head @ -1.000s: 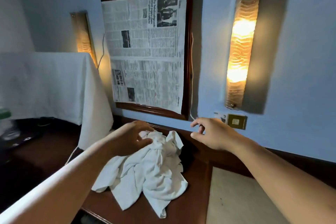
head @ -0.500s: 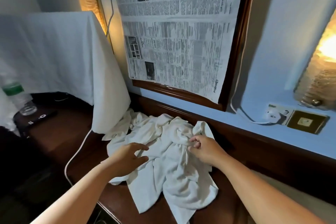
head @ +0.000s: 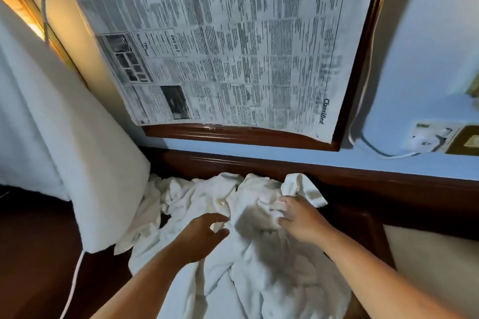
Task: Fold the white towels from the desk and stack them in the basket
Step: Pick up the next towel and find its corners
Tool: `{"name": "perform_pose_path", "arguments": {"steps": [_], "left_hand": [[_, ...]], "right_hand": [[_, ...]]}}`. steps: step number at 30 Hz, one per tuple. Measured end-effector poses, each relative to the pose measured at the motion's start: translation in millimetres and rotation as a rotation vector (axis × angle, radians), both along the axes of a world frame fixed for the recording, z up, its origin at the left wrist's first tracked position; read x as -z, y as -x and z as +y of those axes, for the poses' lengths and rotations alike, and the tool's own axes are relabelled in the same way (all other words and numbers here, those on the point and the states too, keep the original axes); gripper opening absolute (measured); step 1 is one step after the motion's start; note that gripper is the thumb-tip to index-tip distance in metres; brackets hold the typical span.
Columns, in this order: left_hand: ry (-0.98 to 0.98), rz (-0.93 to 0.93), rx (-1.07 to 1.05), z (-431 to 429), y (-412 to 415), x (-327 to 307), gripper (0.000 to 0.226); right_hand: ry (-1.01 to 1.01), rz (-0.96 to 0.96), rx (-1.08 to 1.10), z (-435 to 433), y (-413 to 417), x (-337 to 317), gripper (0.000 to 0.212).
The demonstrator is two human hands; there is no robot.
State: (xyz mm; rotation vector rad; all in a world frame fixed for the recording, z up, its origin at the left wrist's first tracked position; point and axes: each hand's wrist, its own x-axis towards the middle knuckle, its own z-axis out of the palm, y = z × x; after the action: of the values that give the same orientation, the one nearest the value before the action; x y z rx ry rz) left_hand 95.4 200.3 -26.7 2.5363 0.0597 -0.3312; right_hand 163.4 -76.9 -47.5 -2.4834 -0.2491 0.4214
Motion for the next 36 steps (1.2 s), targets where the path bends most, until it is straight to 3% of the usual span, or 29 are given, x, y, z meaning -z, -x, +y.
{"name": "perform_pose_path", "arguments": {"steps": [4, 5, 10, 12, 15, 18, 20, 22, 25, 27, 31, 34, 36], "left_hand": [[0.024, 0.029, 0.085, 19, -22, 24, 0.03], [0.029, 0.041, 0.105, 24, -24, 28, 0.032], [0.039, 0.071, 0.151, 43, -40, 35, 0.031], [0.059, 0.051, 0.161, 44, -49, 37, 0.033], [0.099, -0.023, 0.157, 31, -62, 37, 0.061], [-0.001, -0.173, 0.303, 1, -70, 37, 0.092], [-0.043, -0.199, 0.42, -24, -66, 34, 0.095], [-0.105, -0.165, 0.521, -45, -57, 35, 0.086], [-0.138, -0.199, 0.536, -66, -45, 37, 0.054], [-0.099, -0.3, 0.422, -75, -42, 33, 0.038], [-0.032, -0.388, 0.132, -89, -42, 17, 0.031], [-0.008, -0.418, -0.012, -93, -40, 1, 0.024], [0.109, -0.434, -0.041, -104, -29, -13, 0.018]], "right_hand": [[0.119, 0.14, -0.002, 28, -14, 36, 0.098], [0.148, 0.156, -0.005, 34, -12, 46, 0.098], [0.193, -0.153, 0.078, 52, -7, 57, 0.04], [0.148, -0.209, 0.094, 52, -5, 48, 0.039], [-0.033, -0.179, 0.076, 48, 6, 30, 0.037], [-0.055, -0.181, -0.009, 34, 24, 14, 0.033], [-0.051, -0.174, -0.036, 22, 38, 4, 0.037], [-0.072, -0.14, -0.037, 12, 52, -4, 0.043], [-0.1, -0.159, -0.039, -2, 68, -23, 0.046], [-0.128, -0.222, -0.039, -14, 78, -38, 0.042], [-0.255, -0.346, 0.032, -56, 105, -60, 0.035], [-0.333, -0.403, 0.126, -92, 124, -63, 0.018], [-0.311, -0.388, 0.234, -116, 134, -63, 0.008]]}}
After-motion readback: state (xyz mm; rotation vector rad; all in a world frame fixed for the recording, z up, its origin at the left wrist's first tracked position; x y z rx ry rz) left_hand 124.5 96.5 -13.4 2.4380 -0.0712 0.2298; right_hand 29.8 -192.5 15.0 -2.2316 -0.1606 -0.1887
